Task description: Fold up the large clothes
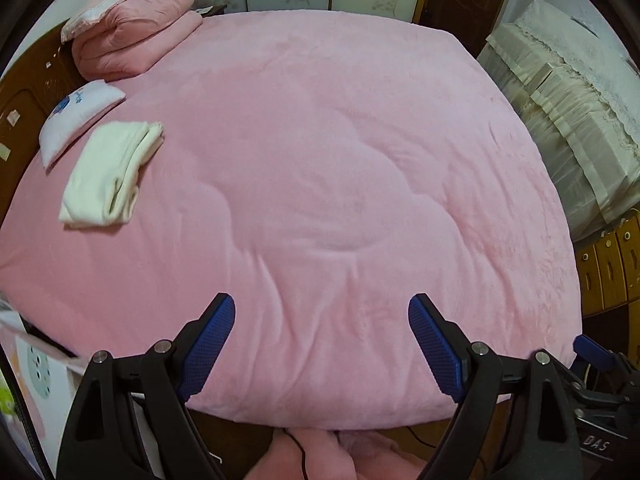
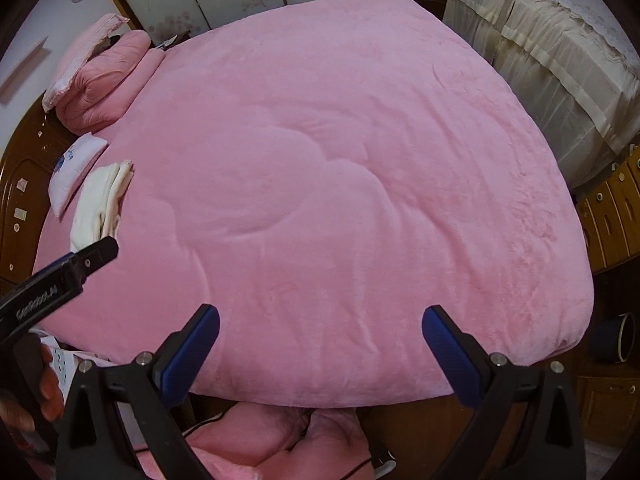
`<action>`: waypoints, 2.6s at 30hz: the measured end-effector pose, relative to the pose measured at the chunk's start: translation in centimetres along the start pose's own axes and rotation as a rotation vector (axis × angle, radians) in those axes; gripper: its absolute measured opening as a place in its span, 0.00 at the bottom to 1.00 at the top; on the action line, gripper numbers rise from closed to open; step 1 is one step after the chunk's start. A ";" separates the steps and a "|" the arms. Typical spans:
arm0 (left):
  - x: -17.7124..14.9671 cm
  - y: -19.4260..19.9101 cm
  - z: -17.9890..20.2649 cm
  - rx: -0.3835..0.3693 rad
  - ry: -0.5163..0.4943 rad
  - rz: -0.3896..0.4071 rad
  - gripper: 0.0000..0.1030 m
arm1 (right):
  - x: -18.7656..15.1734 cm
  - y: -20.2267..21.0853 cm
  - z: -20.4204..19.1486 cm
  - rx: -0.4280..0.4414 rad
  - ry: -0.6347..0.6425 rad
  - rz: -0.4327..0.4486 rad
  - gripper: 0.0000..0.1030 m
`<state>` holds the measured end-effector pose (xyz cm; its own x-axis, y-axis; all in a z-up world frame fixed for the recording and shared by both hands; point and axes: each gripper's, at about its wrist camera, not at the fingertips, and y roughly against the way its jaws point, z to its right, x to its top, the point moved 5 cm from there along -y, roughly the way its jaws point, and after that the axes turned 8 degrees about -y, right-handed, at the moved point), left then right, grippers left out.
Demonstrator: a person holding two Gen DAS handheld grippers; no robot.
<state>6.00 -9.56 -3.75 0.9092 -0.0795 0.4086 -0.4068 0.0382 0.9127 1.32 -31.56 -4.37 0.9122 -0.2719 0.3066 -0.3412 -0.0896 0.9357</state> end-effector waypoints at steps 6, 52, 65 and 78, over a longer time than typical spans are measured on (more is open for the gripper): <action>-2.7 -0.3 1.6 0.062 -0.084 -0.050 0.85 | -2.7 -0.6 -0.8 0.009 0.019 -0.047 0.99; -6.4 1.0 2.8 0.078 -0.051 -0.040 0.99 | -4.3 0.3 -0.6 -0.010 0.111 -0.003 1.00; -6.1 0.5 2.4 0.088 -0.022 -0.042 0.99 | -3.3 -0.3 -1.0 -0.016 0.152 -0.009 1.00; -5.4 0.1 2.5 0.091 -0.024 -0.054 0.99 | -2.9 -0.4 -1.1 -0.014 0.170 -0.013 1.00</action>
<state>0.79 -11.64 -5.83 0.9280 -0.1030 0.3581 -0.3649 -0.0577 0.9292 -0.90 -29.73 -5.46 0.9422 -0.1048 0.3183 -0.3269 -0.0788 0.9418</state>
